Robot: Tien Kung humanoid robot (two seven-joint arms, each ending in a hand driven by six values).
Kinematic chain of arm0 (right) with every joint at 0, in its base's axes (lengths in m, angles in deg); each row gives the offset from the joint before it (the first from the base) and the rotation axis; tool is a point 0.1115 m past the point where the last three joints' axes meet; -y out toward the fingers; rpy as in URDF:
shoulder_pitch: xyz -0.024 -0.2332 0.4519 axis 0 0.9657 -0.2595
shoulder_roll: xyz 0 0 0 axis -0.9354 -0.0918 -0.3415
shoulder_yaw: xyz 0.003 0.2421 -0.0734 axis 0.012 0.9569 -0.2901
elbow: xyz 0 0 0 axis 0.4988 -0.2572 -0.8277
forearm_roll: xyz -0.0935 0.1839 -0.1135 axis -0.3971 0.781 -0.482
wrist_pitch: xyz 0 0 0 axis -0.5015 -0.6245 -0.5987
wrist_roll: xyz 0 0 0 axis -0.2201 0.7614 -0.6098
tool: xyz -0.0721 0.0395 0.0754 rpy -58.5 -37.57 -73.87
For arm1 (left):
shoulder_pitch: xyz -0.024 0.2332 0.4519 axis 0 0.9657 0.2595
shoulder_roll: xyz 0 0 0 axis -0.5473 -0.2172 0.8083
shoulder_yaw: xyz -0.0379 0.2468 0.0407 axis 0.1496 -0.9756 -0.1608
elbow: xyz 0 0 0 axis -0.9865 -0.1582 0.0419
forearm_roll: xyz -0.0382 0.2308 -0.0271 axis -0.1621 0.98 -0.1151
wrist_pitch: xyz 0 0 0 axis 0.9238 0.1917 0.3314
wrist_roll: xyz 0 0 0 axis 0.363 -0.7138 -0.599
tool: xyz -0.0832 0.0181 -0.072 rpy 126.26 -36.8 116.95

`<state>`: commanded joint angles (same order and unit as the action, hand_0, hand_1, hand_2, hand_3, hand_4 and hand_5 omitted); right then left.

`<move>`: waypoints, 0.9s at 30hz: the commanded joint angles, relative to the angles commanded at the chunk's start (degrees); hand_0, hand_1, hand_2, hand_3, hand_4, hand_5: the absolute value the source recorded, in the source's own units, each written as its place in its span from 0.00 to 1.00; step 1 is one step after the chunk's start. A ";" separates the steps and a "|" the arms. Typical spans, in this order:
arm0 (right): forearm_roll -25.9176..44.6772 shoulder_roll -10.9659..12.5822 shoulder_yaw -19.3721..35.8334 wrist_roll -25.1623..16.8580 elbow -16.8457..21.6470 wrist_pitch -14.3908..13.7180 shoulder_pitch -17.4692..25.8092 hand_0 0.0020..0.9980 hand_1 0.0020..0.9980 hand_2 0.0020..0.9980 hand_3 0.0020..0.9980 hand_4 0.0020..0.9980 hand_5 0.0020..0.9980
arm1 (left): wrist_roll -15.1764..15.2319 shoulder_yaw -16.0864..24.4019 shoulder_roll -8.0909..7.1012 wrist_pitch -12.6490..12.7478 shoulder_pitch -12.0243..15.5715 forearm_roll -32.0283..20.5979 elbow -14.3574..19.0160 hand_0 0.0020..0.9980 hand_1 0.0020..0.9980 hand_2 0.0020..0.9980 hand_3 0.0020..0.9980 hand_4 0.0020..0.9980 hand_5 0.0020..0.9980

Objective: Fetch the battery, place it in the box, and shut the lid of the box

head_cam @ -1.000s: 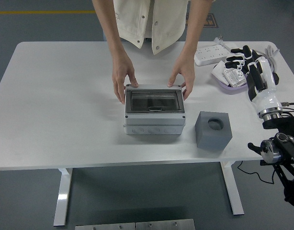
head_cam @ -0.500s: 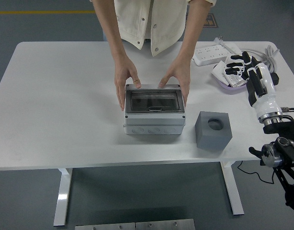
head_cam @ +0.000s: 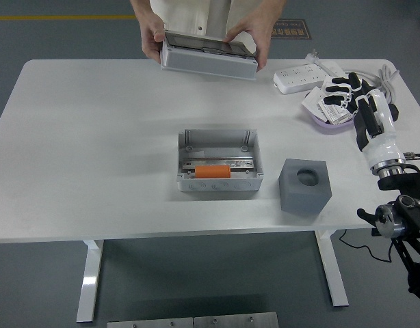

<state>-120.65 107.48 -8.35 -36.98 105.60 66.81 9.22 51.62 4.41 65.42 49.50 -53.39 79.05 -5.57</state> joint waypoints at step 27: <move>-0.38 0.12 0.38 0.67 0.34 0.18 0.01 0.54 0.50 0.55 0.59 0.91 0.80 | 0.40 -0.77 0.12 0.17 -0.22 -0.57 0.00 0.65 0.72 0.63 0.60 0.62 0.35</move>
<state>-121.04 107.60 -7.97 -36.31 105.94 67.00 9.23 52.02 3.64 65.54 49.66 -53.62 78.48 -5.57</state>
